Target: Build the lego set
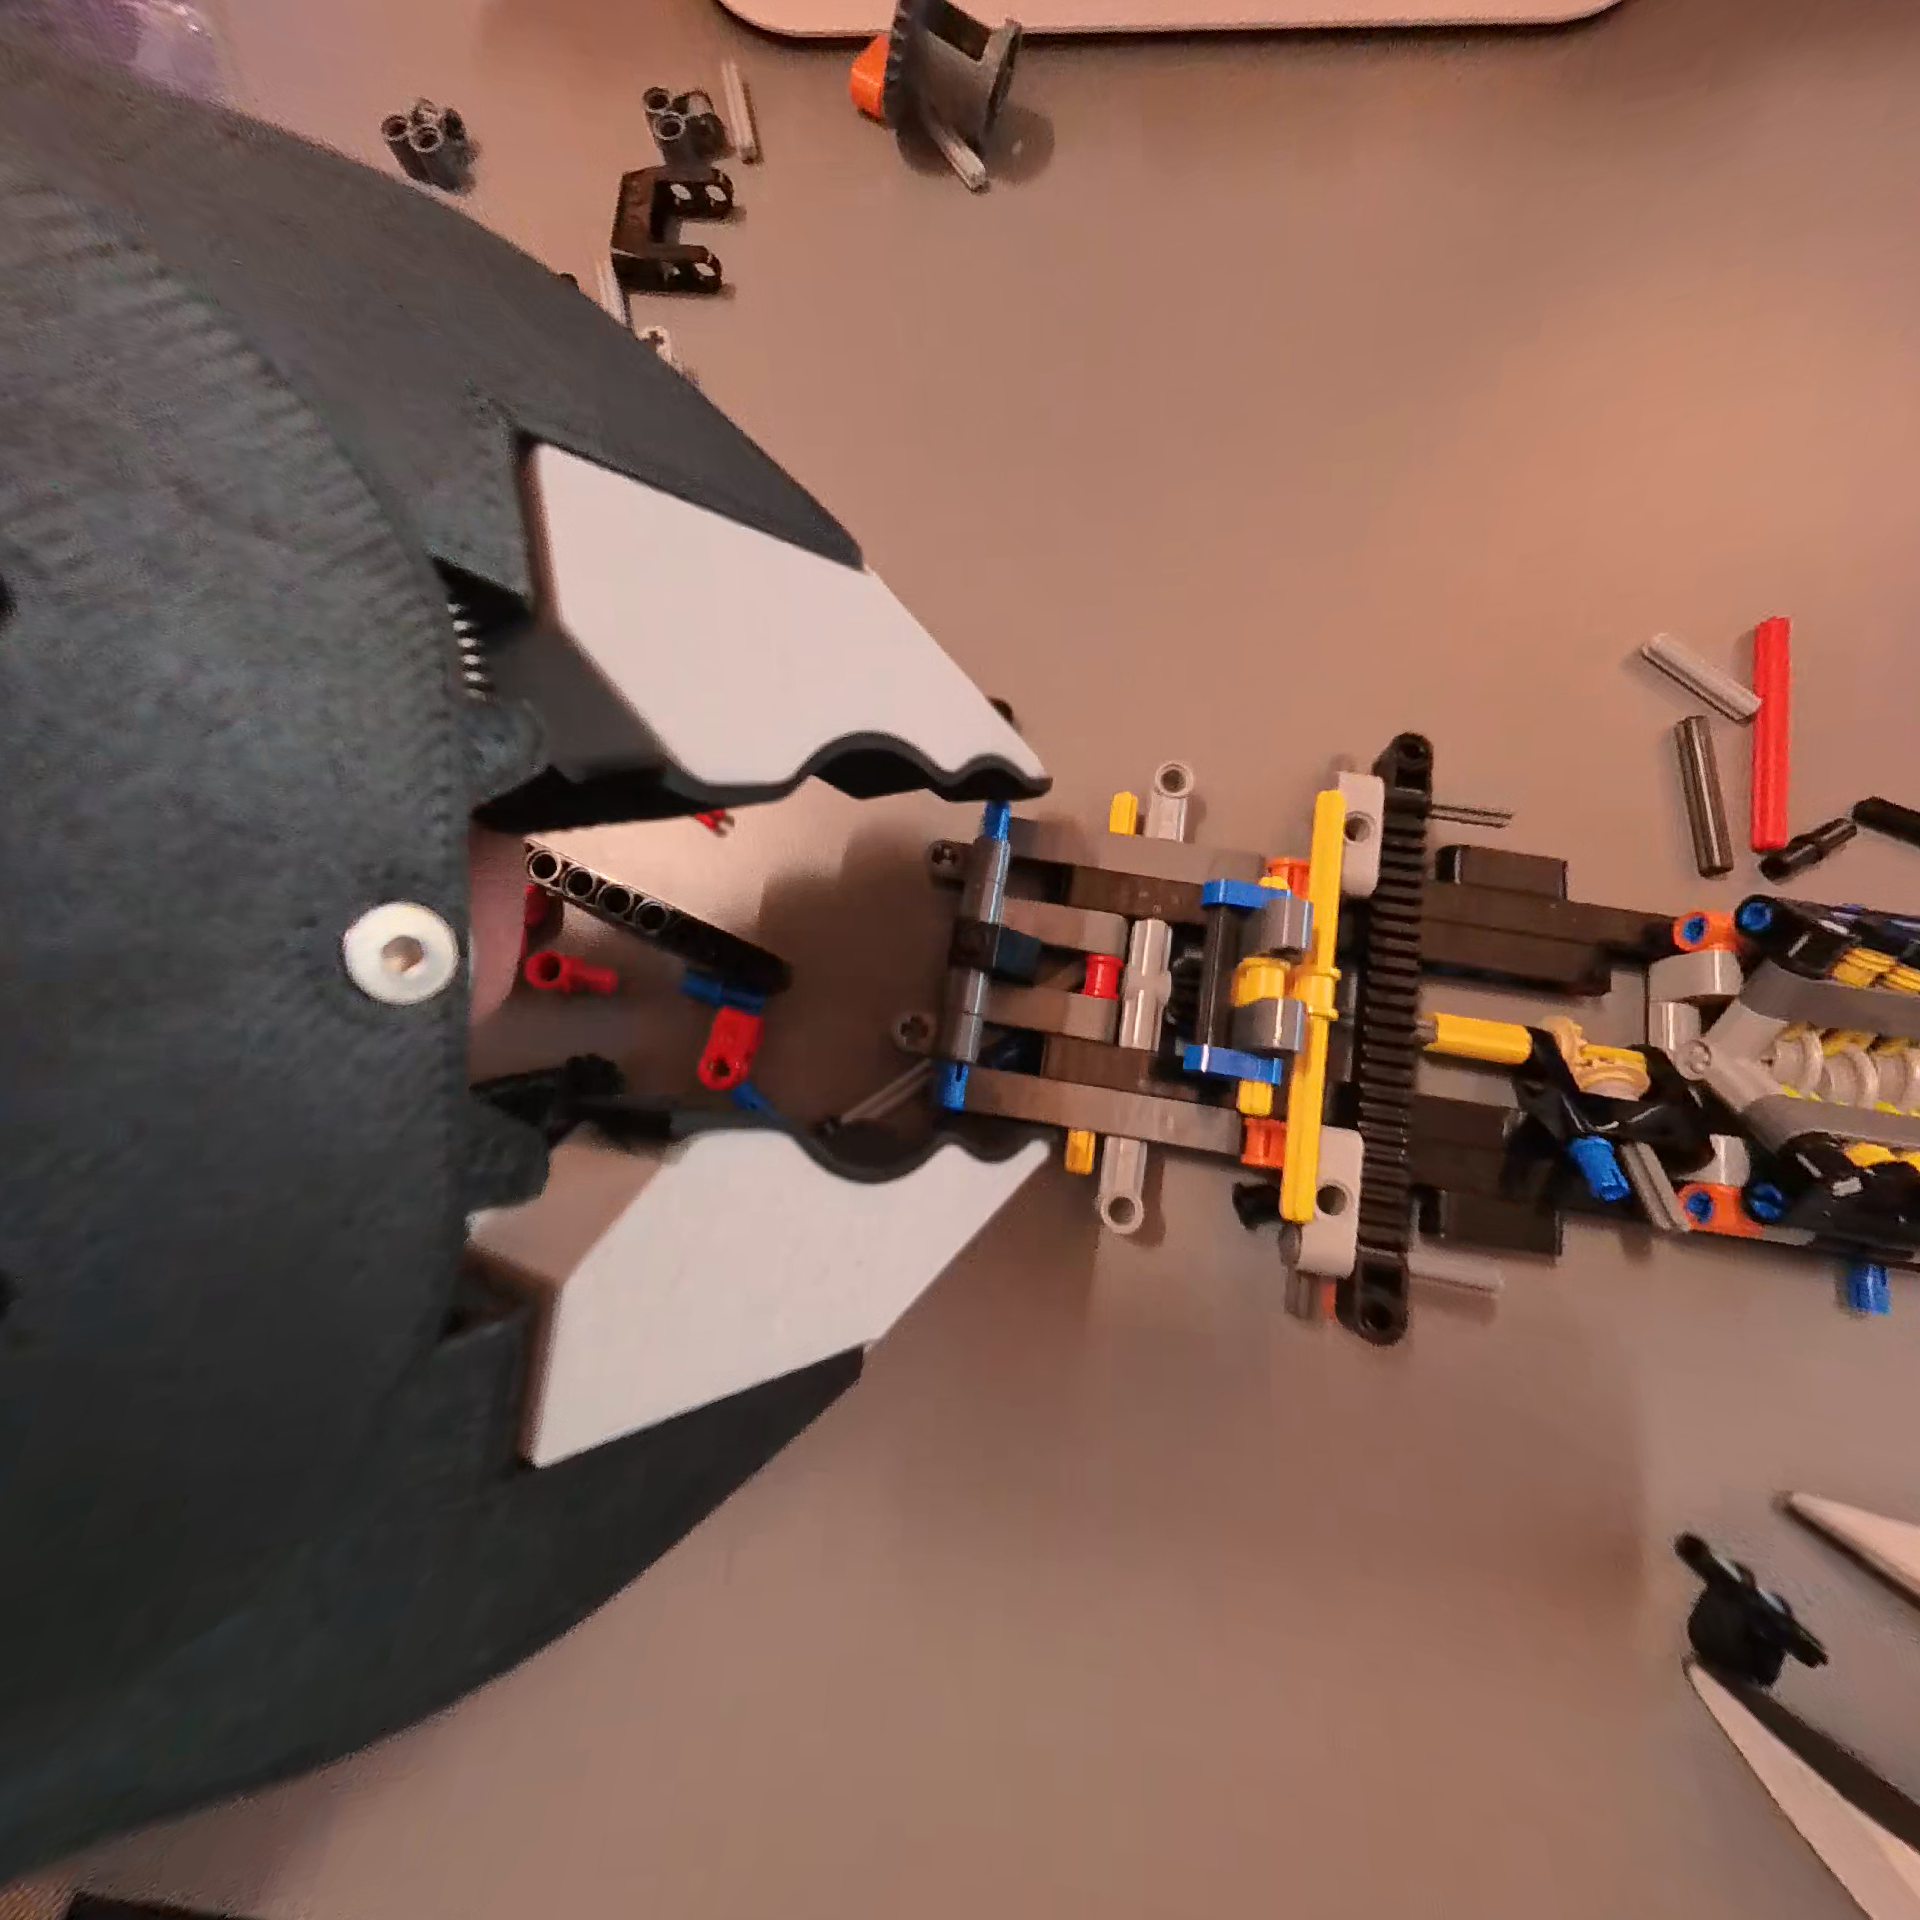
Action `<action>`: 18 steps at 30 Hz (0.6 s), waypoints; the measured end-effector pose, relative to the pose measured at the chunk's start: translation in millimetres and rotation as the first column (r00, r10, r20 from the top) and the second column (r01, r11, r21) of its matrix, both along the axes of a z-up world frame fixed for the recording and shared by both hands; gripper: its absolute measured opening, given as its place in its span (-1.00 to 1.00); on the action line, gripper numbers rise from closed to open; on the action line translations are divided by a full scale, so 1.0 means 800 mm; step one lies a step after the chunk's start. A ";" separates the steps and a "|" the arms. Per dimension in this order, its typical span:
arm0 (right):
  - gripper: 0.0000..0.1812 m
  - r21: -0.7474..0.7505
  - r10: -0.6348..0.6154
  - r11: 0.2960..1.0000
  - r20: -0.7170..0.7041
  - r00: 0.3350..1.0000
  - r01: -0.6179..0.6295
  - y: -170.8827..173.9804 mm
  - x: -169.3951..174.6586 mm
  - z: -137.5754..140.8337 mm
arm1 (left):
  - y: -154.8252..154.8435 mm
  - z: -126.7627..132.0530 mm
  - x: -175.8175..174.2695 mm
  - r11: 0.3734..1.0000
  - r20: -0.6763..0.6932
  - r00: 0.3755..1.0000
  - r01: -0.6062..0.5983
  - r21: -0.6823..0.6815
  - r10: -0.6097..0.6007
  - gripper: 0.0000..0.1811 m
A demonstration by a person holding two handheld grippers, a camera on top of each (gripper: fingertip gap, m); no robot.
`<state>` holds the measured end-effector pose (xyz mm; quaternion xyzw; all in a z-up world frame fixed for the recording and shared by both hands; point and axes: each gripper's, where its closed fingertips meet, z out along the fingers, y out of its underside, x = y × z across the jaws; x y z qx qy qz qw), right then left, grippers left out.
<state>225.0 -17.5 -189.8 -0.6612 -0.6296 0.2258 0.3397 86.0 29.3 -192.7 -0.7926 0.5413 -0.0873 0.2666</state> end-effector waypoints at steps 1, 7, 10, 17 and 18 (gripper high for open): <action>-0.68 0.003 -0.004 1.000 -0.012 1.000 0.004 0.003 0.001 0.003 | 0.000 0.000 0.000 1.000 0.003 1.000 0.000 -0.002 0.000 -0.35; -0.60 0.051 -0.075 0.996 -0.040 0.996 0.077 0.049 0.028 0.024 | 0.003 0.001 0.001 1.000 0.000 1.000 0.013 0.020 -0.013 -0.35; -0.51 0.059 -0.120 0.991 -0.004 0.993 0.120 0.079 0.044 0.014 | 0.003 0.002 0.002 0.999 -0.003 1.000 0.022 0.024 -0.022 -0.35; -0.32 0.051 -0.061 0.997 0.028 0.998 0.059 0.114 0.048 0.002 | 0.008 0.007 0.005 0.998 -0.013 0.999 0.043 0.036 -0.043 -0.35; -0.32 0.042 -0.038 0.998 0.020 0.999 0.037 0.116 0.045 0.002 | 0.009 0.007 0.005 0.998 -0.014 0.999 0.047 0.037 -0.046 -0.35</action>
